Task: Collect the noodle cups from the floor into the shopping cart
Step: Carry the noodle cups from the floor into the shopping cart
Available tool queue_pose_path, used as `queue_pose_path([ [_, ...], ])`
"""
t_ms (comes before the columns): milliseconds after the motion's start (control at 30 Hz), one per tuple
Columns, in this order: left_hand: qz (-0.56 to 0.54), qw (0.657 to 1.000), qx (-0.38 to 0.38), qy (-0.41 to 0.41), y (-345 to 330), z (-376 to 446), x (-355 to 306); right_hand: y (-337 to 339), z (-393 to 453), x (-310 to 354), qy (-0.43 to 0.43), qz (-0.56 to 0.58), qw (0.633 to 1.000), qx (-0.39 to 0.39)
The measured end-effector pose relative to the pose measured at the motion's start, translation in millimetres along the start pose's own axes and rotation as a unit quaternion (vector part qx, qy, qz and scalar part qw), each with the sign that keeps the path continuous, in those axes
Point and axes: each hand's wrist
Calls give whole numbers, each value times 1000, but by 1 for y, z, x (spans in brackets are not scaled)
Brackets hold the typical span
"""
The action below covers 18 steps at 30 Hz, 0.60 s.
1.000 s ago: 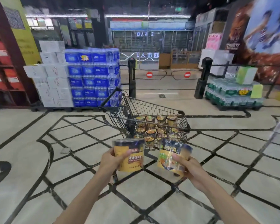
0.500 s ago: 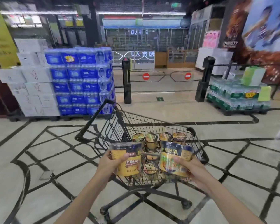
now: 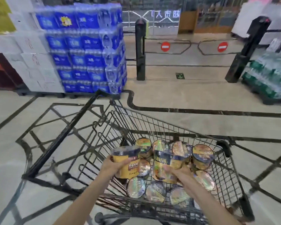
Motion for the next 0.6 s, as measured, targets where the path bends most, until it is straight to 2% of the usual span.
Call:
queue_pose_path([
  [267, -20, 999, 2, 48, -47, 106, 42, -8, 92, -54, -102, 8, 994, -28],
  [467, -27, 996, 19, 78, -79, 160, 68, -13, 139, -82, -86, -6, 994, -66],
  [600, 8, 995, 21, 99, -88, 185, 88, -27, 157, -96, -80, -46, 992, -88],
])
Point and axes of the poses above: each hand's wrist, its own z-axis towards the middle knuckle, its own y-axis out of the back of the hand, x = y × z, and after that the axes turned 7 degrees about y, right-handed
